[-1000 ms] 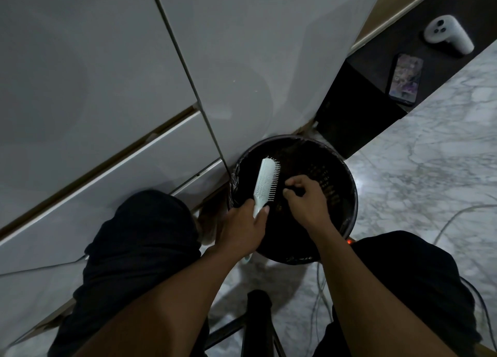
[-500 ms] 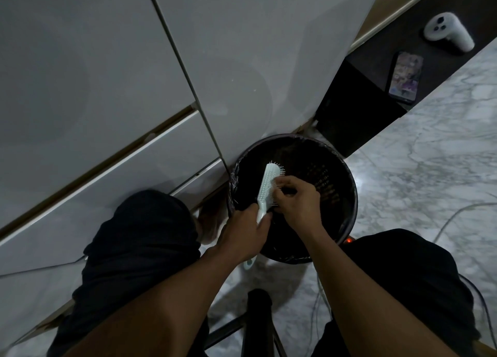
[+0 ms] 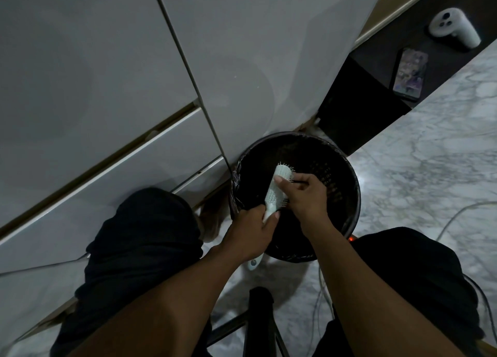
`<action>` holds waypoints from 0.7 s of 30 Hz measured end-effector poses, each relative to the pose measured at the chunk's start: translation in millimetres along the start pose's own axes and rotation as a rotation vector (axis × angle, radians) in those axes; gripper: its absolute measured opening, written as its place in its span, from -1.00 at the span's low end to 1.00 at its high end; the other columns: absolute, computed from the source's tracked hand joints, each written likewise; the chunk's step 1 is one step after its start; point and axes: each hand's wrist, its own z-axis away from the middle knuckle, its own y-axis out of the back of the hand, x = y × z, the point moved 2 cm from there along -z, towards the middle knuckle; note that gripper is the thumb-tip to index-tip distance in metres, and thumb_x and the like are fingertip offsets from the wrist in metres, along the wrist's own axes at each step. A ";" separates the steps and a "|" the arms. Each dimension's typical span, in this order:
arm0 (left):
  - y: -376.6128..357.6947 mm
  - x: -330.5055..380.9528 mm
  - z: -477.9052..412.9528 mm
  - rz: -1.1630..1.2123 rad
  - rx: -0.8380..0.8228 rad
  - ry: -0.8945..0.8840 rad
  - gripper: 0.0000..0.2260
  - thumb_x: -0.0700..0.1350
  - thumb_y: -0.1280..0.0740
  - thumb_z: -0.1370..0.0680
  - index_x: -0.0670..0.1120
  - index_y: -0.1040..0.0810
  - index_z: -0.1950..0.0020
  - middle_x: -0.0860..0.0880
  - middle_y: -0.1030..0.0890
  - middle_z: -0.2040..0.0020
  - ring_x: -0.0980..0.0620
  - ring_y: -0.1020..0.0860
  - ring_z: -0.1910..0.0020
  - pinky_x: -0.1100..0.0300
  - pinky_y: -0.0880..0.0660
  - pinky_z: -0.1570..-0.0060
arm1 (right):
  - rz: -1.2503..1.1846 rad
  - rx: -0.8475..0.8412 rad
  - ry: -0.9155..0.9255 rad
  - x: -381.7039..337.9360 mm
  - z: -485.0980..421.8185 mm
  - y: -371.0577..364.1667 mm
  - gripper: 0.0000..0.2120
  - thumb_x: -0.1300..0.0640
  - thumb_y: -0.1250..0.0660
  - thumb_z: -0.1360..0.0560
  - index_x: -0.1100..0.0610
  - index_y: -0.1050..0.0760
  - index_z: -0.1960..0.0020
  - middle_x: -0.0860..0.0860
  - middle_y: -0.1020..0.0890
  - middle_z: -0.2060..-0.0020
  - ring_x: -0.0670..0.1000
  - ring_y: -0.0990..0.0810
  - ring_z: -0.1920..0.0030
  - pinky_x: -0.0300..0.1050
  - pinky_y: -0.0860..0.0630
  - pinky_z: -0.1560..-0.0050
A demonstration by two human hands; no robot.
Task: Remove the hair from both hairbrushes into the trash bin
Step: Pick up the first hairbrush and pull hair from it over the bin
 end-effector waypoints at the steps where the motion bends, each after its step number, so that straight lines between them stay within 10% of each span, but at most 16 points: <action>1: -0.5 0.1 0.5 0.001 -0.007 -0.004 -0.69 0.18 -0.21 -0.60 0.06 -0.39 0.26 0.05 -0.53 0.37 0.08 -0.55 0.36 0.16 -0.42 0.35 | 0.048 0.045 0.039 0.6 -0.5 0.7 -0.53 -0.12 -0.61 -0.30 0.15 -0.60 -0.03 0.10 -0.71 0.15 0.06 -0.73 0.08 0.10 -0.67 -0.06; 8: -1.0 1.0 -0.3 0.017 -0.009 -0.036 -0.69 0.20 -0.21 -0.59 0.02 -0.45 0.20 0.04 -0.55 0.36 0.08 -0.56 0.37 0.12 -0.48 0.35 | 0.176 0.168 0.094 2.5 -6.9 5.3 -0.71 -0.05 -0.40 -0.55 0.17 -0.59 0.18 0.02 -0.65 0.30 -0.02 -0.63 0.24 -0.09 -0.57 0.12; 12: -1.1 0.6 -1.1 0.013 0.005 -0.027 -0.68 0.19 -0.20 -0.62 0.03 -0.44 0.22 0.06 -0.54 0.36 0.03 -0.58 0.32 0.14 -0.44 0.33 | -0.206 0.071 -0.101 3.3 -6.4 5.6 -0.69 -0.01 -0.21 -0.67 0.22 -0.51 0.04 0.14 -0.66 0.21 0.07 -0.68 0.24 0.01 -0.65 0.24; 21: -3.4 0.9 0.0 0.018 -0.031 -0.033 -0.66 0.19 -0.19 -0.60 0.05 -0.36 0.30 0.05 -0.50 0.40 0.08 -0.51 0.39 0.17 -0.37 0.36 | 0.105 0.129 0.105 1.4 -4.1 3.3 -0.75 -0.07 -0.49 -0.47 0.11 -0.56 0.12 0.00 -0.67 0.21 -0.05 -0.67 0.15 -0.06 -0.61 0.05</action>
